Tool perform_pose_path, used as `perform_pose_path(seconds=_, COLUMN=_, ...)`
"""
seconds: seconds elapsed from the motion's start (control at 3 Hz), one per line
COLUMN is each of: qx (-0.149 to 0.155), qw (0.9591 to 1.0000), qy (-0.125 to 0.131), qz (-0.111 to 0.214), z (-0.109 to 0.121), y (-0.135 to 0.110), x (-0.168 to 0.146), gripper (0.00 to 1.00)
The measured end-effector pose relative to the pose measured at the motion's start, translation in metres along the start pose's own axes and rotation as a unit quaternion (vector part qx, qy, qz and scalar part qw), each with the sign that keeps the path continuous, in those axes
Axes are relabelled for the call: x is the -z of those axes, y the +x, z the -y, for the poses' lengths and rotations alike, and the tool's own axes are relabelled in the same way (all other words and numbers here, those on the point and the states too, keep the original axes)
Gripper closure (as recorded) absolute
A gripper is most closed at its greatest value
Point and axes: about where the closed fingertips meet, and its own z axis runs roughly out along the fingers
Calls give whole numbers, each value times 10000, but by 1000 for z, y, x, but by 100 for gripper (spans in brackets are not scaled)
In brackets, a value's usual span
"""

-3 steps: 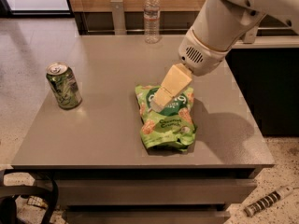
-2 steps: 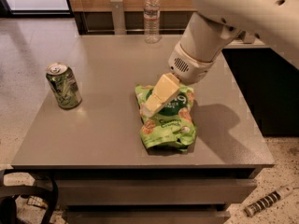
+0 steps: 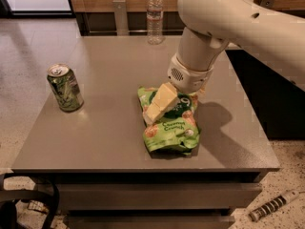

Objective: Move green rice chip bag near water bottle

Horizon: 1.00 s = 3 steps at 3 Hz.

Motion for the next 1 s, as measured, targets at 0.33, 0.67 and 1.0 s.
perform_pose_path(seconds=0.33, qx=-224, qw=9983, qy=352, qz=-413, z=1, y=16, x=-5, gripper=16)
perform_pose_path(seconds=0.67, qx=-265, qw=9978, qy=408, qz=-456, z=2, y=18, x=-6, gripper=40)
perform_pose_path(seconds=1.0, qx=-258, qw=9978, qy=408, qz=-444, z=1, y=17, x=-6, gripper=64)
